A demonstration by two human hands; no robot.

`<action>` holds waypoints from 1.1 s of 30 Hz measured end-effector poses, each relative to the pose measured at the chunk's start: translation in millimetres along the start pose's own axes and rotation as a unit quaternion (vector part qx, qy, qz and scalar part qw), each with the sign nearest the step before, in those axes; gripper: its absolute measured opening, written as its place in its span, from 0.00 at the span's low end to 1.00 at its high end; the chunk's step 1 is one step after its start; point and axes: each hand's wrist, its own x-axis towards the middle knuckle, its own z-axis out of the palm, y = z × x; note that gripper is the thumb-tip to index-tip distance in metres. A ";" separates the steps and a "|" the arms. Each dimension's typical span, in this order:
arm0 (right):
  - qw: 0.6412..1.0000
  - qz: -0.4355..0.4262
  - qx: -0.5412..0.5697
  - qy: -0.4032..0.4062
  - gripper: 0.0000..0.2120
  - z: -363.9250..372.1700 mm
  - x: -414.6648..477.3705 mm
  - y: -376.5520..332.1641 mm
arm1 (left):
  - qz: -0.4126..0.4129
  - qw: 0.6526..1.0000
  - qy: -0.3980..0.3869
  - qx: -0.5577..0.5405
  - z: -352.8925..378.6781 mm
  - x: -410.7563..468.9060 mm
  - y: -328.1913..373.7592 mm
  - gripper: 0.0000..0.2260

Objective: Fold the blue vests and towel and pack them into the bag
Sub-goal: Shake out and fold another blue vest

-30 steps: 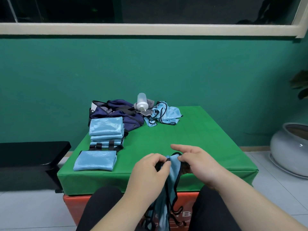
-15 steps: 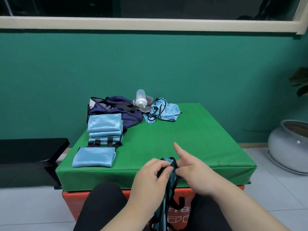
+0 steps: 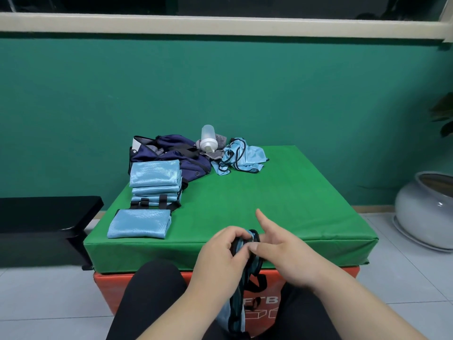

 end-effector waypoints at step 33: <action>0.928 -0.103 -0.327 0.145 0.07 -11.0 -24.3 -23.6 | -0.007 0.993 -0.091 0.078 -13.9 23.4 -4.3 0.06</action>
